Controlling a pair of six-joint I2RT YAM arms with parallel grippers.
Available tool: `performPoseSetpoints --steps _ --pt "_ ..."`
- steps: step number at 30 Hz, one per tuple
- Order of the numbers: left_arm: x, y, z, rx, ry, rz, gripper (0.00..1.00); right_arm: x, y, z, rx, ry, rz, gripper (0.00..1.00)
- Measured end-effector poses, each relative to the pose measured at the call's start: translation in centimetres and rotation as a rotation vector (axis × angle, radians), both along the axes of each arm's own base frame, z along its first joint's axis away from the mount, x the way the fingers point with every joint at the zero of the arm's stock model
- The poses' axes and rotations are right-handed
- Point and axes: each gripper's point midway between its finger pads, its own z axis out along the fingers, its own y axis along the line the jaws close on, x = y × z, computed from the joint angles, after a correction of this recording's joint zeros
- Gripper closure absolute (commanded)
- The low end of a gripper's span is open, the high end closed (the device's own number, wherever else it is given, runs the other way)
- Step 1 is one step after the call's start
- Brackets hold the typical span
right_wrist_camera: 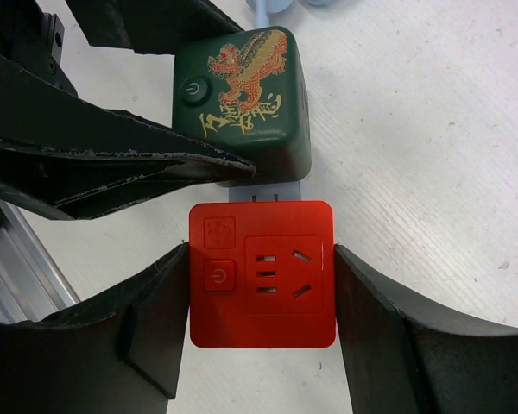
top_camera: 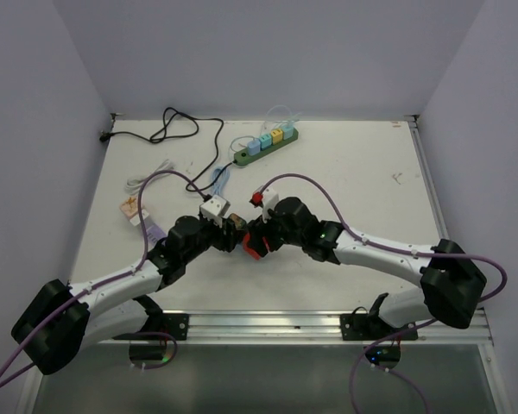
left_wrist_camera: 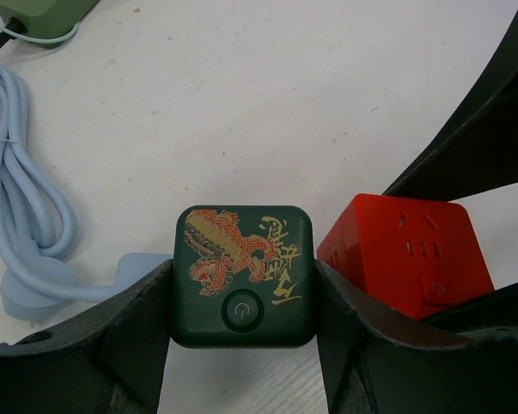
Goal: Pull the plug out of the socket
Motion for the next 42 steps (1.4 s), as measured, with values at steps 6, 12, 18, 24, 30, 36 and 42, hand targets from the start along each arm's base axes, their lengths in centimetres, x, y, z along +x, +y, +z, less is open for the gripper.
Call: performPoseSetpoints --steps 6,12,18,24,30,36,42 --pt "0.0 0.1 0.1 0.009 -0.009 -0.001 1.00 0.0 0.2 -0.2 0.009 0.024 0.004 0.83" --pt "-0.2 0.2 -0.4 0.027 0.004 -0.005 1.00 -2.0 1.5 -0.6 -0.141 -0.127 0.006 0.83" --pt "-0.5 -0.2 -0.3 0.014 0.009 -0.030 1.00 -2.7 1.2 -0.6 -0.232 -0.237 -0.018 0.83" --pt "-0.5 -0.3 -0.2 0.010 0.006 -0.029 1.00 -2.0 0.5 -0.9 -0.177 -0.184 -0.033 0.82" --pt "-0.1 0.0 0.3 0.006 -0.013 -0.004 1.00 -0.4 -0.1 -0.7 -0.023 -0.027 -0.033 0.82" --pt "-0.1 0.2 0.5 0.006 -0.019 0.003 1.00 -0.4 0.0 -0.7 -0.001 0.007 -0.019 0.83" --pt "-0.2 0.5 0.3 0.012 -0.021 0.012 1.00 -0.8 0.5 -0.8 -0.035 -0.014 -0.008 0.82"
